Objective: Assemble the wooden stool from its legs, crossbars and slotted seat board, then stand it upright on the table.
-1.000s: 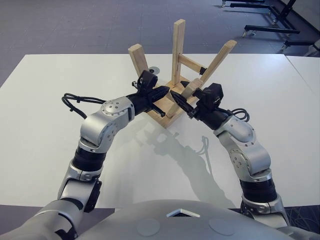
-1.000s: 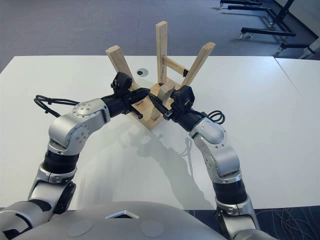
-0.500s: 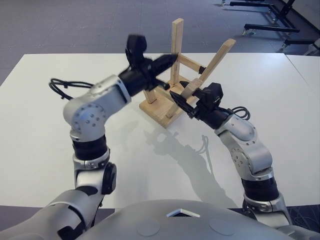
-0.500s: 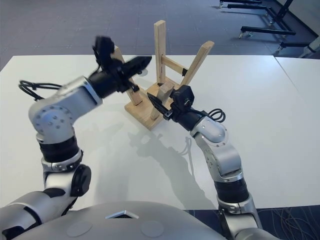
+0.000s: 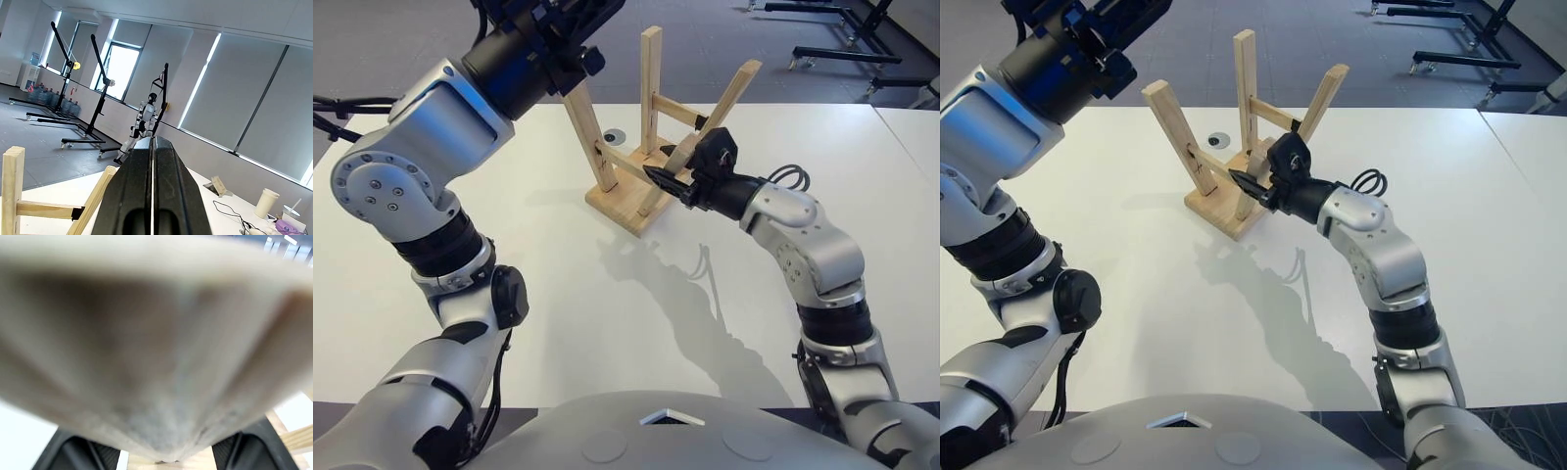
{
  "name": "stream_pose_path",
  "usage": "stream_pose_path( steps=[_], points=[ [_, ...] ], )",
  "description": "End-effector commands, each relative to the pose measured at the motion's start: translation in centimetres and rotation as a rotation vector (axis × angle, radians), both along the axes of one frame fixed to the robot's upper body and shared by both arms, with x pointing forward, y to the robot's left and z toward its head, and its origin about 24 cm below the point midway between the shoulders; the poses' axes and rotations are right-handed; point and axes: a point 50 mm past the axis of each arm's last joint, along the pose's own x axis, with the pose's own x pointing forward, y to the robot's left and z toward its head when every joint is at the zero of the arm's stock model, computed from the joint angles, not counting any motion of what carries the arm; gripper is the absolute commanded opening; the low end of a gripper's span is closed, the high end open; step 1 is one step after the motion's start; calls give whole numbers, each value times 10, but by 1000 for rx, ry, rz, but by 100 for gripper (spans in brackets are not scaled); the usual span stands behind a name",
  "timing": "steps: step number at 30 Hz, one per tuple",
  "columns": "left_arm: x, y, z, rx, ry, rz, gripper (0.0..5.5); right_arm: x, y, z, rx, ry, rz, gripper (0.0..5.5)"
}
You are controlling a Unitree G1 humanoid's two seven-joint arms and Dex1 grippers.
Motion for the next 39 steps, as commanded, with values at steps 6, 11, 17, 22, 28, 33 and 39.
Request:
stream_pose_path(
  steps=[6,11,17,22,28,33,39],
  points=[
    [1,4,-11,4,40,46,3,16,-1,7,54,141,-78,205],
    [3,5,-14,13,47,53,3,17,1,12,73,126,-88,205],
    [5,9,-17,31,50,65,3,9,4,4,38,129,-46,205],
    [9,11,-17,38,52,72,3,-5,7,-6,-11,160,26,205],
    [10,14,-17,46,51,78,3,-33,2,-12,-11,225,124,205],
    [12,12,-19,67,66,56,3,-53,-3,-27,29,261,163,205],
    [15,9,-23,96,80,28,3,-67,0,-33,127,217,232,205]
  ],
)
